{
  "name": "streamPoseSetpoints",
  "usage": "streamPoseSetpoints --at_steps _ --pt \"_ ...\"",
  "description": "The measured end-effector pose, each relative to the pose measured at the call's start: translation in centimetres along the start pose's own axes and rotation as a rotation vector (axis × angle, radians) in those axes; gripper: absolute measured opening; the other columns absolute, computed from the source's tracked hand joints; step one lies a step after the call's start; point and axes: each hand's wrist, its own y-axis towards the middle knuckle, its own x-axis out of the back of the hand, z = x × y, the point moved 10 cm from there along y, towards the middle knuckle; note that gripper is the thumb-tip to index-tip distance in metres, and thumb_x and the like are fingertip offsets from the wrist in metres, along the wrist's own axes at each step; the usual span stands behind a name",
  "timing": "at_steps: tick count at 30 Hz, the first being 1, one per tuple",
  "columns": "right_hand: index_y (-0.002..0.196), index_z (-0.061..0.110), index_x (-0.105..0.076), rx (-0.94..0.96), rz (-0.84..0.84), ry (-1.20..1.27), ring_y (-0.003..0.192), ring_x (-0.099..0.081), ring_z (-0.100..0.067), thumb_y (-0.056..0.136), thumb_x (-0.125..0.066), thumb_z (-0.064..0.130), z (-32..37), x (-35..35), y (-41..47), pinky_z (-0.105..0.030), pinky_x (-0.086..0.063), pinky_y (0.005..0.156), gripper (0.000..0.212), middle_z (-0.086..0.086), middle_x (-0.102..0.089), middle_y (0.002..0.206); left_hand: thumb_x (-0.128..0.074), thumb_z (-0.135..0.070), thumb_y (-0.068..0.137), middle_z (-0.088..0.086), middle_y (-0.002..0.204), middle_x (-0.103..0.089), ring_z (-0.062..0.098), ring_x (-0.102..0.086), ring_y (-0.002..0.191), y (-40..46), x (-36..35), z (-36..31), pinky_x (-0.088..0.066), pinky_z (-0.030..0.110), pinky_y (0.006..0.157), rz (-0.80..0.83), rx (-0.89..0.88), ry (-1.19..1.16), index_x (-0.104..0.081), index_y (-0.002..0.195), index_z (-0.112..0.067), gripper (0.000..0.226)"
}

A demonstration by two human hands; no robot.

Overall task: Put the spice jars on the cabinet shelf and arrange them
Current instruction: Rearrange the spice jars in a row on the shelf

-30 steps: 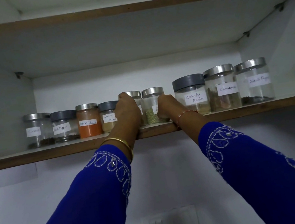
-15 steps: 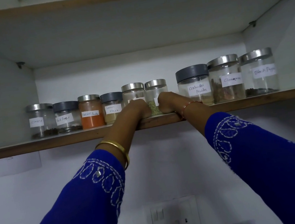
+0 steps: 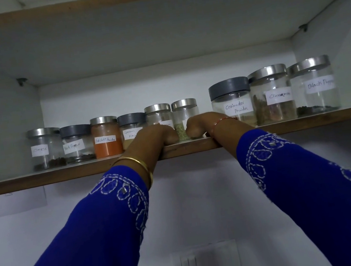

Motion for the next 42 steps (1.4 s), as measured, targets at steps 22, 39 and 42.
streamPoseSetpoints --at_steps 22,39,42 --pt "0.094 0.001 -0.067 0.246 -1.105 0.890 0.080 -0.056 -0.011 0.085 -0.054 0.000 -3.9 12.4 -43.5 -0.013 -0.046 0.067 0.016 -0.010 -0.066 0.090 -0.043 -0.009 0.093 0.008 0.128 -0.060 0.020 -0.057 0.113 -11.1 6.5 -7.1 -0.036 0.016 0.084 -0.631 -0.344 -0.707 -0.060 0.121 -0.010 0.033" --pt "0.131 0.001 -0.034 -0.143 -0.932 0.805 0.113 -0.052 -0.035 0.071 -0.077 0.015 -13.1 8.5 -40.3 -0.034 -0.045 0.087 0.075 -0.023 -0.049 0.126 -0.071 -0.014 0.079 0.017 0.130 -0.044 0.029 -0.054 0.113 -9.4 4.6 -12.4 -0.045 0.031 0.091 -0.653 -0.124 -0.714 -0.043 0.126 -0.001 0.056" --pt "0.128 0.000 -0.035 -0.137 -0.960 0.778 0.111 -0.055 -0.034 0.070 -0.078 0.017 -13.2 8.5 -40.2 -0.033 -0.046 0.084 0.074 -0.022 -0.053 0.123 -0.071 -0.011 0.079 0.015 0.120 -0.056 0.028 -0.057 0.108 -8.5 4.2 -12.5 -0.045 0.028 0.079 -0.633 -0.100 -0.707 -0.047 0.121 0.000 0.050"
